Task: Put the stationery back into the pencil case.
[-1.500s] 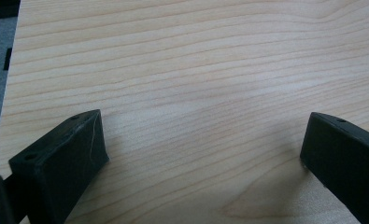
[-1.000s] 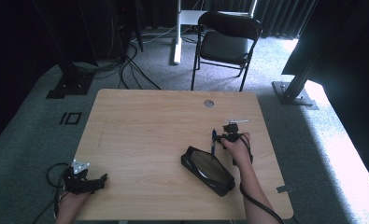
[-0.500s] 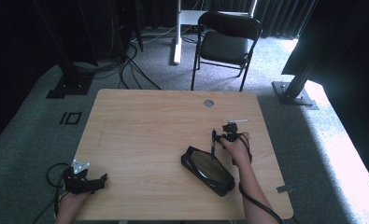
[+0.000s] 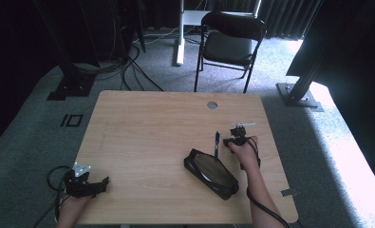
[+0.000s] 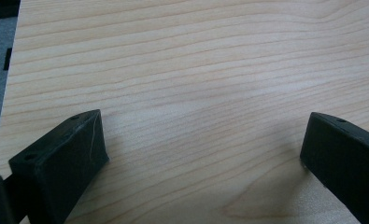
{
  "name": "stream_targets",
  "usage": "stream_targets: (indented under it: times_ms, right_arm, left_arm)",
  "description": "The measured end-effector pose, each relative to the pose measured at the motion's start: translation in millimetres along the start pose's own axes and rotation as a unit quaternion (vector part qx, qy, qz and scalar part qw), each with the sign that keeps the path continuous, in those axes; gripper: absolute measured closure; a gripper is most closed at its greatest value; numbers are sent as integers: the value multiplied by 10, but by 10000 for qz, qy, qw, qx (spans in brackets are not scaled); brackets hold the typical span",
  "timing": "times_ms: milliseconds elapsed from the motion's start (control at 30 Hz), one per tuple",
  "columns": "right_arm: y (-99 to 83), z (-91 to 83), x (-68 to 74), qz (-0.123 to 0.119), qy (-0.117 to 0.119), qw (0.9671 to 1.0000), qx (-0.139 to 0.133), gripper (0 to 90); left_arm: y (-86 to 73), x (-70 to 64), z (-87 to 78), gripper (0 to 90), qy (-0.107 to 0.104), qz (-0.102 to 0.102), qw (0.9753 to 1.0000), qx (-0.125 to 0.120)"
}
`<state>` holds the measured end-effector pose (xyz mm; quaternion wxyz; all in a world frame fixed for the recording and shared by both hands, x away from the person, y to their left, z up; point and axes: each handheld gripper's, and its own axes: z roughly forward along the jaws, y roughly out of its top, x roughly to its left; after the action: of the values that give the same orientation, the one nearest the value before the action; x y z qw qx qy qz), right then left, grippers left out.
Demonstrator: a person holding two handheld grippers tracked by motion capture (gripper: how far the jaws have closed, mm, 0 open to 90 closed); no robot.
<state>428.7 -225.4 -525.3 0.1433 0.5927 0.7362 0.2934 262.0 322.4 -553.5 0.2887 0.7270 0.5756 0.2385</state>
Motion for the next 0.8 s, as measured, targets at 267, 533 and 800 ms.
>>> stream_targets:
  times_ms: [267,533,800]
  right_arm:
    - [-19,-174,-35,-92,96,9999,-87,681]
    - [-44,-309,-37,-268,150,9994,-151,681]
    - [-65,-443,-31,-410,245,9987,-186,682]
  left_arm:
    - [0,0,0,6,0,1,10000,0]
    - [0,0,0,6,1,0,10000,0]
    - [0,0,0,5,1,2,10000,0]
